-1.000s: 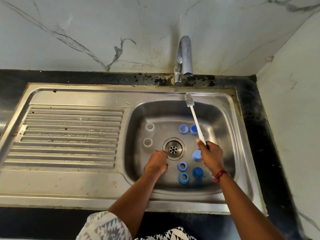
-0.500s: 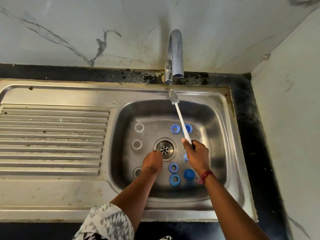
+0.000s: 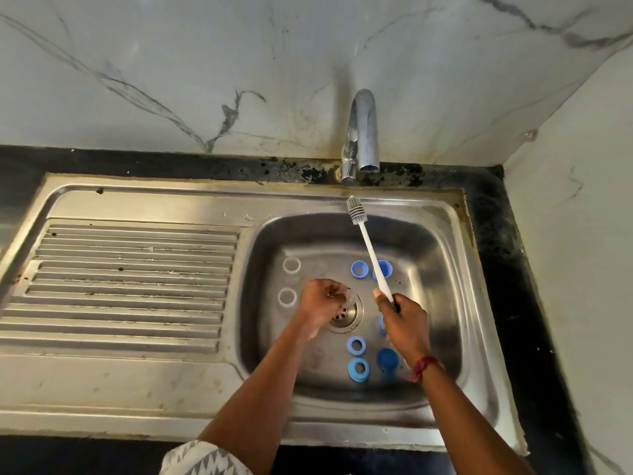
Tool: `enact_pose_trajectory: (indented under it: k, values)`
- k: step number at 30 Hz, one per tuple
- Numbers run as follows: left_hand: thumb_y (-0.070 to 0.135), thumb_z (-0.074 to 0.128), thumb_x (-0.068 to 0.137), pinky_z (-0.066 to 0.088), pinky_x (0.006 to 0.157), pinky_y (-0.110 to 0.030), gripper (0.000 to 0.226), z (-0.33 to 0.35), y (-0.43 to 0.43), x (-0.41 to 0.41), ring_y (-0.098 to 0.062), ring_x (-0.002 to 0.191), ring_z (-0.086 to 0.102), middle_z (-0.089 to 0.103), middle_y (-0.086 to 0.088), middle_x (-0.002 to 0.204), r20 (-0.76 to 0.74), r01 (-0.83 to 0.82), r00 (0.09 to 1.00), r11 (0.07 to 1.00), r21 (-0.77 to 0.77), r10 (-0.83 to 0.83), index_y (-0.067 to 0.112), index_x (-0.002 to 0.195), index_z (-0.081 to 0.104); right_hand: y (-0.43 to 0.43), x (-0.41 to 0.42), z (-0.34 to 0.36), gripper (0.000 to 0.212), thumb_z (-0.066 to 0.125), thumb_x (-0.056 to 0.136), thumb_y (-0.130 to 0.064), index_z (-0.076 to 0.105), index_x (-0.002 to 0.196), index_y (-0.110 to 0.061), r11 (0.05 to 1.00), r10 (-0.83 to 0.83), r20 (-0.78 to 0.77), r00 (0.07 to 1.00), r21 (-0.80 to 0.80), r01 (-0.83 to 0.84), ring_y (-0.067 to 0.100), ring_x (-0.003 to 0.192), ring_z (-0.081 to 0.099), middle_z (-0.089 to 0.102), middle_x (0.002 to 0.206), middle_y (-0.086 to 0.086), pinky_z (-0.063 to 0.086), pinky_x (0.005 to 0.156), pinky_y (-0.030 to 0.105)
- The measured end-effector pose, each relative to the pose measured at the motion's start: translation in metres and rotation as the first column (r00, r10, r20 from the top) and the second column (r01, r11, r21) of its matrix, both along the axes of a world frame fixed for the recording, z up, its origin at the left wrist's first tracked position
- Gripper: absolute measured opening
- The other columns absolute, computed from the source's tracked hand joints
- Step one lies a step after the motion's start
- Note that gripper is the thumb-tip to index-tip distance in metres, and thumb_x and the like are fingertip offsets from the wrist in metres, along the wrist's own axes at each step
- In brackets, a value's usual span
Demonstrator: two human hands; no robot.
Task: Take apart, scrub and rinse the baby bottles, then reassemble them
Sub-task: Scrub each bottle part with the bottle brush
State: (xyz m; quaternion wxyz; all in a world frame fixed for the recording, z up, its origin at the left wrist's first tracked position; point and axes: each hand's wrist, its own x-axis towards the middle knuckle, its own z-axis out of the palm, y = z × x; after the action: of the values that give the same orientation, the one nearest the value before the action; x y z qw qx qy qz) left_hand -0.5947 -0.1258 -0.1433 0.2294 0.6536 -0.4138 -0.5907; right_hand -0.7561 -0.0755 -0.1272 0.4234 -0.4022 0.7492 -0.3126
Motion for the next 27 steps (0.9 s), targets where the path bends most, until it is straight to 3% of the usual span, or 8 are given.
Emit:
enact_pose_trajectory:
  k: [2,5,8,13,16,21,24,27]
  values:
    - [-0.005,0.066,0.09,0.061,0.074,-0.035,0.008,0.02,-0.005,0.007,-0.025,0.08,0.068,0.067,-0.016,0.089,-0.289,-0.235,0.926,0.97,0.06,0.243,0.003,0.09,0.067,0.002,0.002,0.002,0.05,0.062,0.092,-0.049,0.053,0.067,-0.006,1.0,-0.006,0.013,1.0,-0.005,0.006,0.019,0.056,0.049,0.058,0.062,0.017,0.045,0.056,0.034]
    - [0.001,0.064,0.093,0.061,0.074,-0.037,0.007,0.042,-0.016,0.023,-0.02,0.072,0.065,0.066,-0.011,0.083,-0.487,-0.441,0.756,0.89,0.116,0.438,0.006,0.088,0.064,0.008,0.006,0.006,0.046,0.059,0.094,-0.047,0.06,0.071,-0.007,1.0,0.0,0.07,0.998,-0.003,0.0,0.017,0.054,0.044,0.051,0.055,0.006,0.039,0.053,0.033]
    - [0.008,0.064,0.093,0.059,0.062,-0.032,0.008,0.057,-0.026,0.046,-0.016,0.065,0.062,0.063,-0.009,0.081,-0.571,-0.57,0.605,0.802,0.177,0.555,0.007,0.101,0.061,0.015,0.012,0.01,0.044,0.056,0.097,-0.043,0.061,0.069,-0.01,0.999,0.043,0.097,0.994,-0.028,-0.04,0.016,0.052,0.041,0.047,0.051,0.0,0.037,0.054,0.032]
    - [0.015,0.062,0.097,0.058,0.059,-0.026,0.012,0.082,-0.028,0.08,-0.014,0.064,0.064,0.068,-0.012,0.082,-0.6,-0.699,0.429,0.669,0.253,0.675,0.005,0.102,0.064,0.023,0.025,0.019,0.048,0.056,0.095,-0.047,0.058,0.065,-0.011,0.97,0.212,-0.092,0.973,-0.099,-0.221,0.006,0.049,0.043,0.051,0.05,-0.003,0.044,0.055,0.036]
    - [0.02,0.066,0.093,0.058,0.065,-0.029,0.019,0.09,-0.027,0.094,-0.016,0.069,0.066,0.07,-0.012,0.082,-0.573,-0.724,0.436,0.648,0.234,0.694,0.002,0.102,0.064,0.029,0.031,0.027,0.045,0.057,0.093,-0.049,0.051,0.058,-0.022,0.939,0.304,-0.165,0.938,-0.117,-0.324,0.004,0.047,0.046,0.053,0.049,-0.009,0.04,0.048,0.02]
    - [0.024,0.069,0.092,0.051,0.061,-0.026,0.017,0.101,-0.023,0.1,-0.014,0.065,0.06,0.07,-0.008,0.081,-0.519,-0.713,0.525,0.681,0.164,0.675,0.008,0.097,0.066,0.032,0.04,0.035,0.042,0.056,0.094,-0.051,0.046,0.057,-0.034,0.908,0.337,-0.307,0.89,-0.143,-0.394,0.003,0.05,0.052,0.055,0.052,-0.022,0.033,0.048,0.016]
    - [0.023,0.069,0.092,0.053,0.073,-0.032,0.015,0.105,-0.021,0.1,-0.017,0.074,0.062,0.07,-0.008,0.085,-0.517,-0.714,0.538,0.686,0.141,0.666,0.009,0.098,0.066,0.034,0.044,0.04,0.041,0.057,0.093,-0.052,0.045,0.057,-0.036,0.898,0.311,-0.371,0.875,-0.185,-0.398,0.002,0.052,0.054,0.055,0.054,-0.026,0.032,0.046,0.015]
    - [0.02,0.07,0.091,0.054,0.088,-0.039,0.014,0.106,-0.02,0.098,-0.019,0.079,0.064,0.07,-0.009,0.089,-0.509,-0.727,0.538,0.675,0.123,0.672,0.009,0.098,0.066,0.036,0.042,0.039,0.038,0.065,0.089,-0.048,0.047,0.059,-0.035,0.896,0.24,-0.423,0.874,-0.25,-0.367,0.006,0.052,0.055,0.053,0.05,-0.015,0.037,0.046,0.013]
